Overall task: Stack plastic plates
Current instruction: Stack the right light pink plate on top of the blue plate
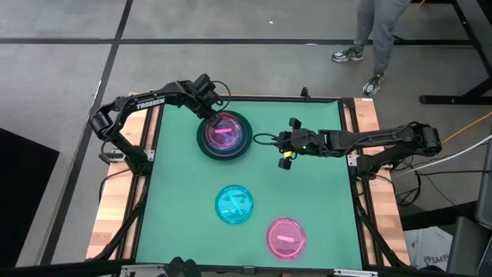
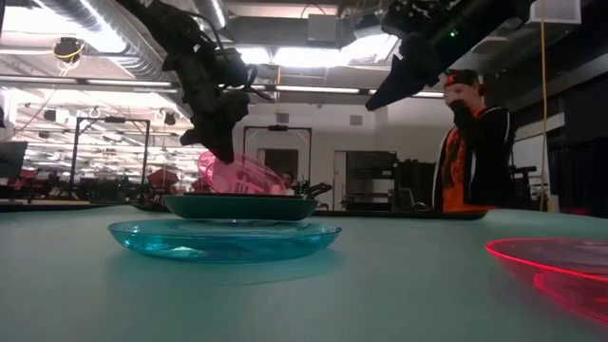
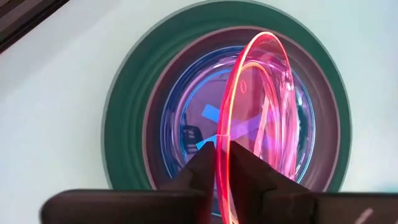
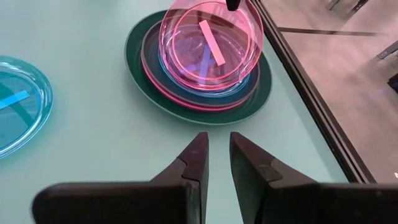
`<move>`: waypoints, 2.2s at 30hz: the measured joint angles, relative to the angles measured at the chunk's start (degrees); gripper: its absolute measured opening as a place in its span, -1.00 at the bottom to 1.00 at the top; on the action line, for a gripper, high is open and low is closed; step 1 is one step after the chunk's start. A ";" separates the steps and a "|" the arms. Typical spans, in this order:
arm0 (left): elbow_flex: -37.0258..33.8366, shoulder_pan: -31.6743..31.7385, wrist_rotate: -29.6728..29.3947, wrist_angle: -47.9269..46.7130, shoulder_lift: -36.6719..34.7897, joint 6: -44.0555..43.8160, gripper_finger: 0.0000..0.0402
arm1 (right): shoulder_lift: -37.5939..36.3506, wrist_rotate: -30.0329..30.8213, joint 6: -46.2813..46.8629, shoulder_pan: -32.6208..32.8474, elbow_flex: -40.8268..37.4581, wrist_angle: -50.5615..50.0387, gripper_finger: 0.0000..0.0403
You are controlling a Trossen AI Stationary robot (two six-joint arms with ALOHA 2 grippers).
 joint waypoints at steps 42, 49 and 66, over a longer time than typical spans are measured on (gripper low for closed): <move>0.00 -2.82 -5.20 2.75 0.00 3.08 -0.51 | 0.13 0.01 -0.64 0.02 0.00 -1.98 -0.72; 0.00 -2.80 -21.11 2.69 0.00 2.73 -0.51 | 1.14 0.03 -0.87 0.00 0.01 -1.77 -0.72; -7.57 -5.94 -24.99 4.75 -0.02 -1.84 -0.51 | 4.31 0.01 -0.90 0.01 0.02 -1.19 -0.72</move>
